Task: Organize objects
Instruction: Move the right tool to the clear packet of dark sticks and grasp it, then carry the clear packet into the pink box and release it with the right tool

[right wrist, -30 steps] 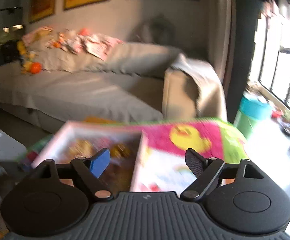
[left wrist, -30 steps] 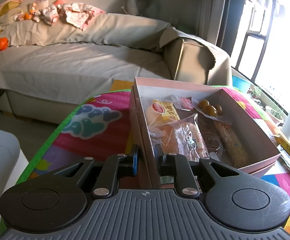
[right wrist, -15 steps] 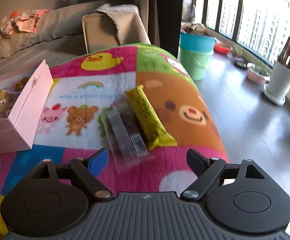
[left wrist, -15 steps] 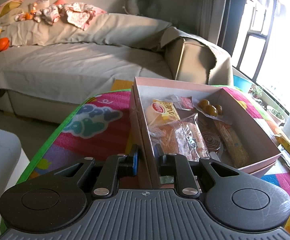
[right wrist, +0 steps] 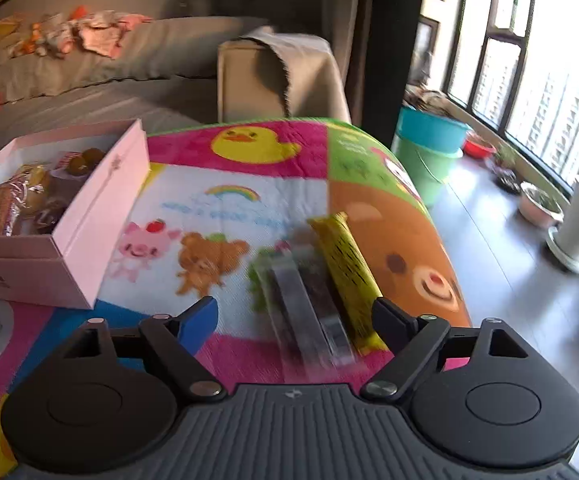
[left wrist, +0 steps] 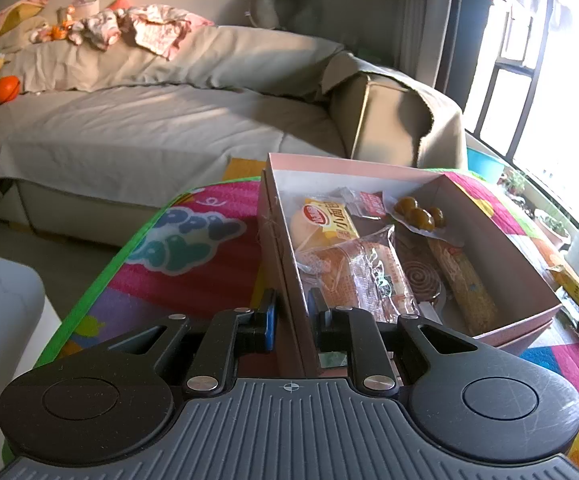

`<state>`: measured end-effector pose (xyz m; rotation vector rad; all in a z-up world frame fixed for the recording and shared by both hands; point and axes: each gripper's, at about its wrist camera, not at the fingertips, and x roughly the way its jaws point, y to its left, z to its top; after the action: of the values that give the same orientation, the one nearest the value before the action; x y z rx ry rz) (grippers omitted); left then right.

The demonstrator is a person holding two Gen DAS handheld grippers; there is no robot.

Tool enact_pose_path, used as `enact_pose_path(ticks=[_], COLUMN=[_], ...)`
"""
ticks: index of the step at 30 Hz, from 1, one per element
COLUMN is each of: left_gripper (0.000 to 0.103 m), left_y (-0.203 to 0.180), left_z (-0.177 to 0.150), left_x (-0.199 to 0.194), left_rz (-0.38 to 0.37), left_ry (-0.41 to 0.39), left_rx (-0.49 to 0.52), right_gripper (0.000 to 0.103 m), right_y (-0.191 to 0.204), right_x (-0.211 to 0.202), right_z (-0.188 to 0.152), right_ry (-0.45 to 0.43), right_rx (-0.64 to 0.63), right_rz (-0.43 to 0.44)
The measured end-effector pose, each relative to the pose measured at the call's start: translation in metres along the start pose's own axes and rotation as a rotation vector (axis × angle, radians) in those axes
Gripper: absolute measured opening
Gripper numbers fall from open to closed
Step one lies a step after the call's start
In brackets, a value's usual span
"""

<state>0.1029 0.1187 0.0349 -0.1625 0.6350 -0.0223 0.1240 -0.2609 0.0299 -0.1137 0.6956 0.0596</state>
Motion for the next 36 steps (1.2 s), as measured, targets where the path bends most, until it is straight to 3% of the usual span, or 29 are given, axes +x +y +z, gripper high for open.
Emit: enact_pose_path(ticks=[2, 7, 10, 12, 17, 29, 36], left_gripper=[0.019, 0.019, 0.020, 0.020, 0.020, 0.020, 0.020], left_y=[0.000, 0.000, 0.000, 0.000, 0.000, 0.000, 0.000], left_z=[0.000, 0.000, -0.001, -0.001, 0.000, -0.001, -0.001], left_x=[0.000, 0.000, 0.000, -0.001, -0.001, -0.001, -0.001], left_rz=[0.000, -0.001, -0.004, -0.002, -0.003, -0.003, -0.002], left_ry=[0.000, 0.000, 0.000, 0.000, 0.000, 0.000, 0.001], left_rx=[0.000, 0.001, 0.000, 0.000, 0.000, -0.001, 0.000], right_gripper=[0.075, 0.075, 0.070, 0.057, 0.041, 0.042, 0.056], right_y=[0.000, -0.005, -0.008, -0.006, 0.000, 0.015, 0.023], right_x=[0.008, 0.043, 0.043, 0.037, 0.018, -0.021, -0.010], right_z=[0.007, 0.013, 0.009, 0.007, -0.005, -0.031, -0.026], right_ry=[0.015, 0.103, 0.109, 0.111, 0.111, 0.137, 0.117], right_rx=[0.007, 0.033, 0.074, 0.085, 0.082, 0.036, 0.030], right_rz=[0.032, 0.043, 0.054, 0.066, 0.081, 0.153, 0.136])
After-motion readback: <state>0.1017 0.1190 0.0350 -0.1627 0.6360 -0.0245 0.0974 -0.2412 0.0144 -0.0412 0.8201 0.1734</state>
